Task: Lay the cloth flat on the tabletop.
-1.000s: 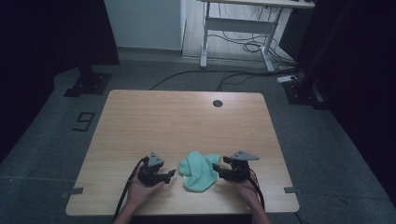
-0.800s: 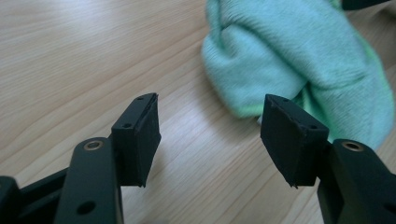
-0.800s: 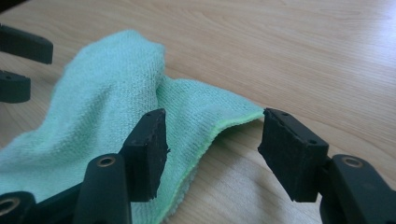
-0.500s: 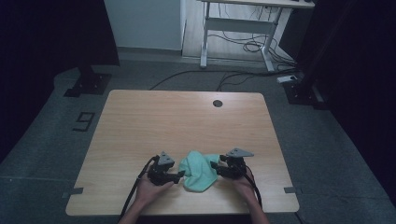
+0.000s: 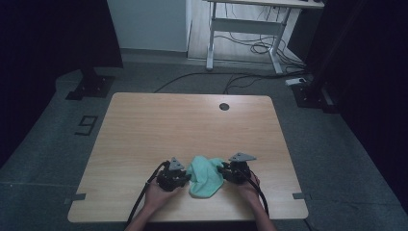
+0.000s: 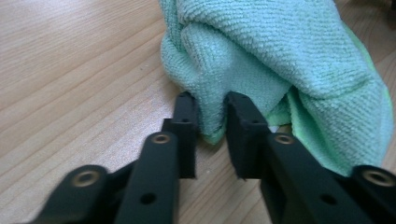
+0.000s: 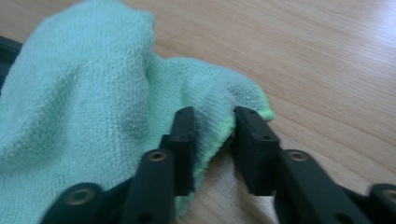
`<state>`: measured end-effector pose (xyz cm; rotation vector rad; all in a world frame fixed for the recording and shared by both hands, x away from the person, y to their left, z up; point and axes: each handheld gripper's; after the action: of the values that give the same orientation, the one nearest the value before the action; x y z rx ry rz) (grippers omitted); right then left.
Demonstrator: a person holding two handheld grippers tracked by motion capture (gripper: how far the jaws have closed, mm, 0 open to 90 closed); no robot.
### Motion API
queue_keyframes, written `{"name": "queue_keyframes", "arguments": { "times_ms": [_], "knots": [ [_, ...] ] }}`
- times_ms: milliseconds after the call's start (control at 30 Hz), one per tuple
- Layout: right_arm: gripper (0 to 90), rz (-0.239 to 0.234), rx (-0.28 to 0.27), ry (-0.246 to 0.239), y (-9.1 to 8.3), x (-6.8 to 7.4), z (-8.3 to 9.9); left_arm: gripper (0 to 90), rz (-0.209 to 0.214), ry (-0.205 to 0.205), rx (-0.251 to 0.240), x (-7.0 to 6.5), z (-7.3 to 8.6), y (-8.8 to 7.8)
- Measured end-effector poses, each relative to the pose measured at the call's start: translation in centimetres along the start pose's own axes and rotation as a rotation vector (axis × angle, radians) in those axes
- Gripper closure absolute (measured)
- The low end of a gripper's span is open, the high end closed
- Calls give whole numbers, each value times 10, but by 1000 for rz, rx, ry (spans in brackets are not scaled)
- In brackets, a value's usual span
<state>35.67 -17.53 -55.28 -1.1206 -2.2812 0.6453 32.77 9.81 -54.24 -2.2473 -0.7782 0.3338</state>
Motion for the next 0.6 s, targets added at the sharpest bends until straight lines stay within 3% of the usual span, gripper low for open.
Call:
{"name": "queue_keyframes", "arguments": {
  "times_ms": [133, 267, 500, 600],
  "knots": [
    [803, 0, 10, -44, 2, 4, 0, 836, 2, 17, -2, -2, 0, 0],
    [841, -2, -2, -62, 0, 4, 0, 858, 0, 23, -19, -2, 1, -5],
    [854, -18, -34, -49, -7, -1, -1, 867, 15, 8, -46, 2, 1, -14],
    [858, -25, -73, -44, -17, -4, -5, 867, 26, 4, -48, 3, 2, -24]
  ]
}}
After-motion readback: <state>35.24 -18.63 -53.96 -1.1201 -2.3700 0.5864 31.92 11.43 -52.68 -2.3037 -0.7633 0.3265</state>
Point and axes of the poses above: each handheld gripper's, and its own axes: y roughly forward along the jaws, z roughly out of its underside, x roughly to its left, and after that the axes turned 9 degrees about y, right-handed
